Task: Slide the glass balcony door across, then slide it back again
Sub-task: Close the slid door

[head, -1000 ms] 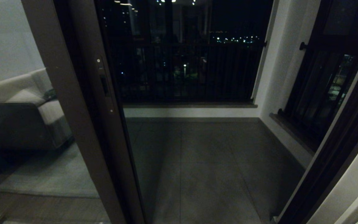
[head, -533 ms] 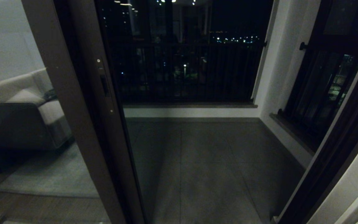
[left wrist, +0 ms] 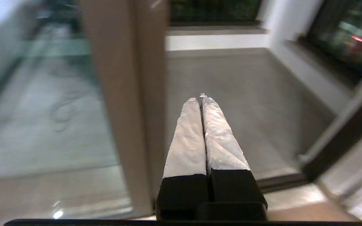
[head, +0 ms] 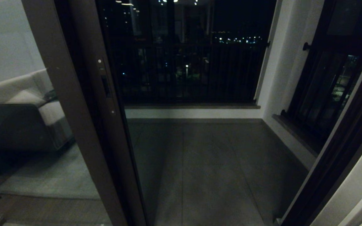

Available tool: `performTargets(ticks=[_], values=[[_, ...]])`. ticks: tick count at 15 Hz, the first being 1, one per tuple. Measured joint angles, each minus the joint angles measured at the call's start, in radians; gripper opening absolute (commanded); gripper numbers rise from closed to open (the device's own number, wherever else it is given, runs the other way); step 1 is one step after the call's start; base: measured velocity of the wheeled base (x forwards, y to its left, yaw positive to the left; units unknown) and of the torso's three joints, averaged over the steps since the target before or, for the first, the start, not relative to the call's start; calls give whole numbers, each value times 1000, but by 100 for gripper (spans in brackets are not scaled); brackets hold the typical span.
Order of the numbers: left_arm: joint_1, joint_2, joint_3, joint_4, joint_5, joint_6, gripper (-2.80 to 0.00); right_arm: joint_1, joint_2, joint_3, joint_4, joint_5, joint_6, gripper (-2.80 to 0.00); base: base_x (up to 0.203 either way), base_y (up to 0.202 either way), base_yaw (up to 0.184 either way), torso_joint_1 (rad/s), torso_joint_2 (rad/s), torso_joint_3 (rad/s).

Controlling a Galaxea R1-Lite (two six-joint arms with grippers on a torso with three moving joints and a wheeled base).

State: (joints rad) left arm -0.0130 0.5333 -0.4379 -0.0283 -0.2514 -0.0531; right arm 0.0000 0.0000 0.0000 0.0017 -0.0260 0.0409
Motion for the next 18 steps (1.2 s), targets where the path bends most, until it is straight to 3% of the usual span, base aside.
performTargets(ticks=[4, 8, 12, 15, 18], values=[[-4, 310, -240, -25, -124, -13, -280, 0, 0, 0, 0, 0, 0, -280, 0, 0, 0, 0, 0, 0], [-64, 562, -515, 24, -156, -35, -280, 0, 0, 0, 0, -1, 0, -280, 0, 0, 0, 0, 0, 0], [-119, 738, -744, 155, -179, -76, -280, 0, 0, 0, 0, 0, 0, -280, 0, 0, 0, 0, 0, 0], [-125, 858, -961, 312, -216, -77, -280, 0, 0, 0, 0, 0, 0, -280, 0, 0, 0, 0, 0, 0], [-126, 990, -1167, 485, -197, -75, -280, 0, 0, 0, 0, 0, 0, -280, 0, 0, 0, 0, 0, 0]])
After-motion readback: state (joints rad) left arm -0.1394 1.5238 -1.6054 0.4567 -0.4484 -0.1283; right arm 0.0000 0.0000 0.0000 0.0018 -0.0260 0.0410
